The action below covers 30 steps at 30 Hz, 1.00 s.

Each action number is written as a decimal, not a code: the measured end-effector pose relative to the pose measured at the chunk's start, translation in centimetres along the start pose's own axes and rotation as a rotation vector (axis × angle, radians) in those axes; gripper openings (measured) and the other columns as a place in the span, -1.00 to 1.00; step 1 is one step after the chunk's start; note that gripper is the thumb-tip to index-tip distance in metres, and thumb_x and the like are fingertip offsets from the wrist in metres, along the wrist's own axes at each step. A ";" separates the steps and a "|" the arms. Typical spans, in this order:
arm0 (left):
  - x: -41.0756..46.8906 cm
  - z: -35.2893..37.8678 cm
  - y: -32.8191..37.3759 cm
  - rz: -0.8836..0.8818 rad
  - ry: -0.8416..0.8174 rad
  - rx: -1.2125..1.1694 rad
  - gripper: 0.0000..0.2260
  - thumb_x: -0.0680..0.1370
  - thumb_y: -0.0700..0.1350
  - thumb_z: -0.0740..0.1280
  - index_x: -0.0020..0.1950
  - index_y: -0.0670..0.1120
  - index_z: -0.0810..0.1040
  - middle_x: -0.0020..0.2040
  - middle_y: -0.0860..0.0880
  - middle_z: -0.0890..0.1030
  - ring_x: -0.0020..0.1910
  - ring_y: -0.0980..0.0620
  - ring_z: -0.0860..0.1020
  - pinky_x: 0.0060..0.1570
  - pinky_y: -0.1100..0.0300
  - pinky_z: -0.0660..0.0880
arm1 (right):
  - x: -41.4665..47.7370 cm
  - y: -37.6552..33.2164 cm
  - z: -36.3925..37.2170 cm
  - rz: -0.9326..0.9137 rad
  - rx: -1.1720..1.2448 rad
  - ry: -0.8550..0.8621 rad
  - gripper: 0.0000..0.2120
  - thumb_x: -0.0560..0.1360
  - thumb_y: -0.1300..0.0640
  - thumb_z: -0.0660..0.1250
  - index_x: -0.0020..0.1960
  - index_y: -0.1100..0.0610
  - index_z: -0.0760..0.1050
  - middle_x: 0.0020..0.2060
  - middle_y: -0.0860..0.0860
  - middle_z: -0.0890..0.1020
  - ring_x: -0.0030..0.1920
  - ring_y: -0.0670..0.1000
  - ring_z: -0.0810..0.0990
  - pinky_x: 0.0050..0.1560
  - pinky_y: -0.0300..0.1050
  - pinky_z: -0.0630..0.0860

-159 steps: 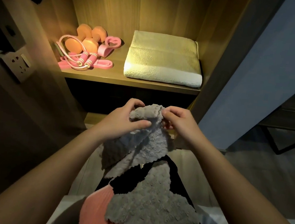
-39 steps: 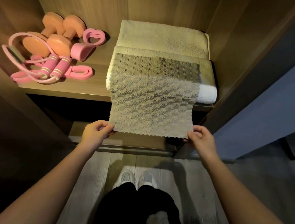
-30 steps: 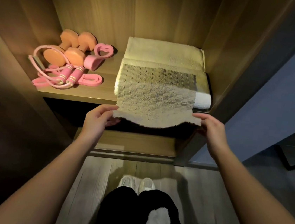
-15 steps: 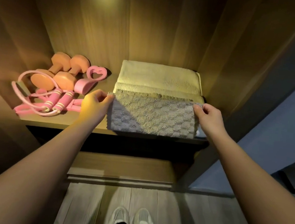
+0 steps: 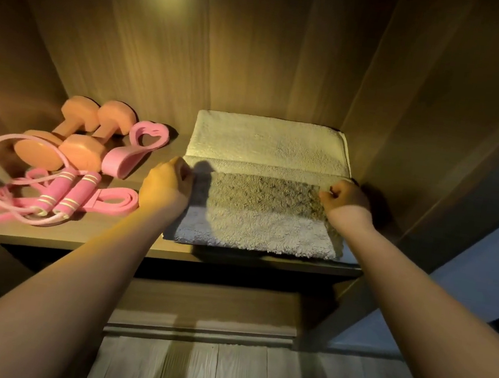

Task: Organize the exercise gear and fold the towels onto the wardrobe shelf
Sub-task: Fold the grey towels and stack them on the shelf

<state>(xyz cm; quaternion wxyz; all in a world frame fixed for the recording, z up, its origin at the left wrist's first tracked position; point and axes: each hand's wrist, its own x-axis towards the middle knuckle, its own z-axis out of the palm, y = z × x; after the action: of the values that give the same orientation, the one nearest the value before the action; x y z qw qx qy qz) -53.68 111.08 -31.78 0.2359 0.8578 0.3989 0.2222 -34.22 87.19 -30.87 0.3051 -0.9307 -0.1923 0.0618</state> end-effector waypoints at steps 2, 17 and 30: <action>0.3 0.2 -0.2 0.029 -0.039 0.018 -0.86 0.60 -0.06 0.28 0.05 -0.11 0.53 0.04 -0.14 0.57 -0.05 -0.13 0.53 -0.11 0.04 0.43 | 0.2 -0.1 0.1 0.003 -0.062 -0.024 -0.73 0.59 0.05 0.22 -0.27 0.04 0.29 -0.34 0.01 0.43 -0.38 -0.01 0.36 -0.40 -0.16 0.26; 1.6 -1.6 -0.4 0.216 -0.132 0.076 -0.87 0.55 -0.08 0.37 -0.01 -0.13 0.49 -0.13 -0.02 0.53 -0.19 -0.02 0.47 -0.25 0.16 0.35 | 0.9 0.6 -0.6 -0.078 0.281 -0.040 -0.80 0.48 0.17 0.44 -0.21 0.04 0.42 -0.24 -0.08 0.50 -0.23 -0.14 0.45 -0.17 -0.22 0.37; -3.9 -9.1 1.4 0.371 -0.048 -0.065 -0.85 0.53 -0.25 0.34 0.06 -0.10 0.62 -0.10 0.03 0.62 -0.13 0.07 0.54 -0.17 0.29 0.43 | -5.4 1.2 -6.1 -0.120 0.652 -0.103 -0.94 0.48 0.14 0.45 -0.09 0.09 0.58 -0.21 -0.02 0.63 -0.20 -0.05 0.58 -0.24 -0.26 0.49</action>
<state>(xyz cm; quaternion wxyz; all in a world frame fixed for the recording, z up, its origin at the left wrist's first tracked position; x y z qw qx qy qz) -60.34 109.25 -24.59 0.2277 0.9136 0.2208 0.2543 -37.37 80.87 -26.64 0.5797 -0.7667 -0.2321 0.1491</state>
